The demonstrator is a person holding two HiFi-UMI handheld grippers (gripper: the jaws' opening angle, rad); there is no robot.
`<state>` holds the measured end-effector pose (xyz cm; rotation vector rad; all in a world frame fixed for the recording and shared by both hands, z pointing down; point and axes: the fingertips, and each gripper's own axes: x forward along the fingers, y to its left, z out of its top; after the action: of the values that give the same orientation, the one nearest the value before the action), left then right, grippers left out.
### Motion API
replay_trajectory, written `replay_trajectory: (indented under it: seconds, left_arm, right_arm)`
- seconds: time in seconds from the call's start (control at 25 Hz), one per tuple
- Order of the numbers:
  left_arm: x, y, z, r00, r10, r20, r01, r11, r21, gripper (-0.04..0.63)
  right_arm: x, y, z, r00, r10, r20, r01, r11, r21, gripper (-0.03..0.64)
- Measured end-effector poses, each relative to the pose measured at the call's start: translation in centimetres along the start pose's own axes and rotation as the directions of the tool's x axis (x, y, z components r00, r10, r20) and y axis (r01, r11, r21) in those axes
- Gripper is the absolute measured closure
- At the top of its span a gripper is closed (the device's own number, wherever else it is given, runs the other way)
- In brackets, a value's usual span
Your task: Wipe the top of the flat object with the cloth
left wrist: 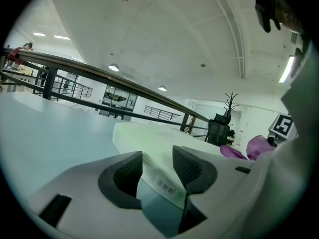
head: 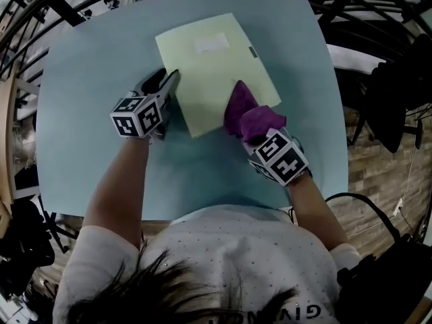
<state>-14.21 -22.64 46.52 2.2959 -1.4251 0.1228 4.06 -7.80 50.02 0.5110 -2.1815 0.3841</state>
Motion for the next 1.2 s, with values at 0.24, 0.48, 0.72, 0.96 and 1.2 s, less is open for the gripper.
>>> replay_trajectory:
  seconds: [0.24, 0.48, 0.72, 0.96, 1.2]
  left_arm:
    - [-0.1, 0.1, 0.1, 1.0, 0.004, 0.002, -0.004, 1.0, 0.0, 0.408]
    - [0.0, 0.0, 0.0, 1.0, 0.002, 0.002, -0.002, 1.0, 0.002, 0.408]
    - [0.1, 0.4, 0.2, 1.0, -0.007, -0.001, 0.007, 1.0, -0.003, 0.408]
    - [-1.4, 0.0, -1.0, 1.0, -0.02, -0.019, 0.015, 0.977, -0.211, 0.405]
    - [-4.2, -2.6, 4.5, 0.988, -0.103, 0.119, 0.127, 0.967, -0.222, 0.481]
  right_arm:
    - [-2.7, -3.4, 0.6, 0.99, -0.01, 0.143, -0.027, 0.967, 0.252, 0.591]
    - [-3.9, -7.6, -2.0, 0.987, -0.103, 0.121, 0.056, 0.938, 0.343, 0.591]
    - [-5.4, -11.2, -3.6, 0.973, -0.2, 0.117, 0.131, 0.891, 0.434, 0.591]
    - [-10.7, -11.8, -5.0, 0.932, -0.323, 0.167, 0.199, 0.838, 0.507, 0.589]
    - [-18.8, -11.5, 0.8, 0.739, -0.508, 0.441, 0.182, 0.782, 0.596, 0.589]
